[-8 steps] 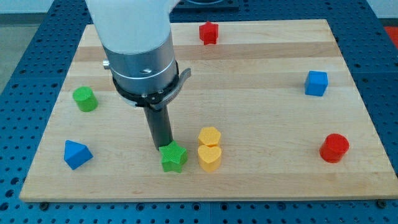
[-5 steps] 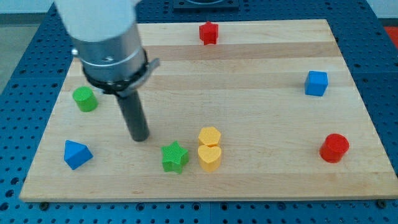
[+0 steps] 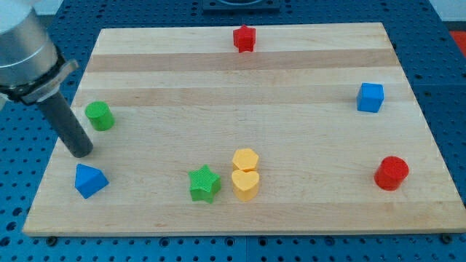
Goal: Move the green circle to the left of the hexagon
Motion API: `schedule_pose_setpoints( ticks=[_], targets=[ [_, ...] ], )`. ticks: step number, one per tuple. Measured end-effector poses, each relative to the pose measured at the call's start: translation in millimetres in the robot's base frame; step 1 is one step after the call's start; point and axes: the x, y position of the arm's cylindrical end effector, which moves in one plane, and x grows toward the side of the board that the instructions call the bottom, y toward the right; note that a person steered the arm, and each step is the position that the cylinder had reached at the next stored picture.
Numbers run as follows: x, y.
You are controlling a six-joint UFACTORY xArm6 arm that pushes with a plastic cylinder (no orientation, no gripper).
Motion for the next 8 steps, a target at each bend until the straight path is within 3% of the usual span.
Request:
schedule_pose_setpoints(
  ticks=[3,5,6,8],
  targets=[
    [0,-12],
    [-55,-25],
    [-83,-19],
    [-74,21]
  ],
)
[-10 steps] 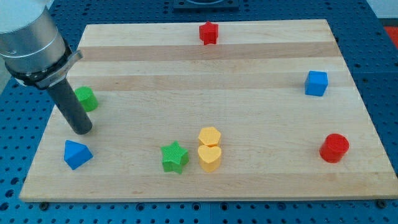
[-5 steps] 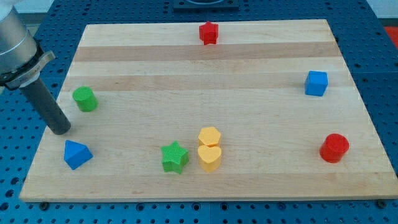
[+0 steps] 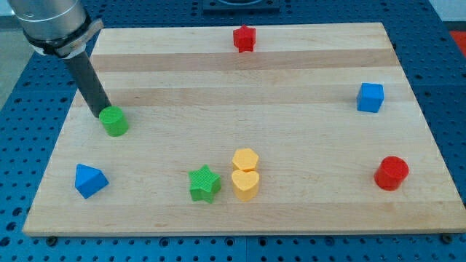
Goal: Move the green circle to the left of the hexagon
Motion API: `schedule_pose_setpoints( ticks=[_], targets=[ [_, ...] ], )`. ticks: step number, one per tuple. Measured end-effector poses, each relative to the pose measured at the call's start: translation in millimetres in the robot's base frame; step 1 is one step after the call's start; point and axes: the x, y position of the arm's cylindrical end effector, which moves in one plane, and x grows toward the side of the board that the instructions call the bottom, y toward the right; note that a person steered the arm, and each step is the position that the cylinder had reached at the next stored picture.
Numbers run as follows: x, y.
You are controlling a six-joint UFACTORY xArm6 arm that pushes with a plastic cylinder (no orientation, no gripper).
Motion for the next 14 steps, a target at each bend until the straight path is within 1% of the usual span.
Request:
schedule_pose_setpoints(
  ticks=[2,4,6,9,14],
  targets=[
    [26,-4],
    [37,22],
    [55,59],
    [59,120],
    [61,171]
  ],
)
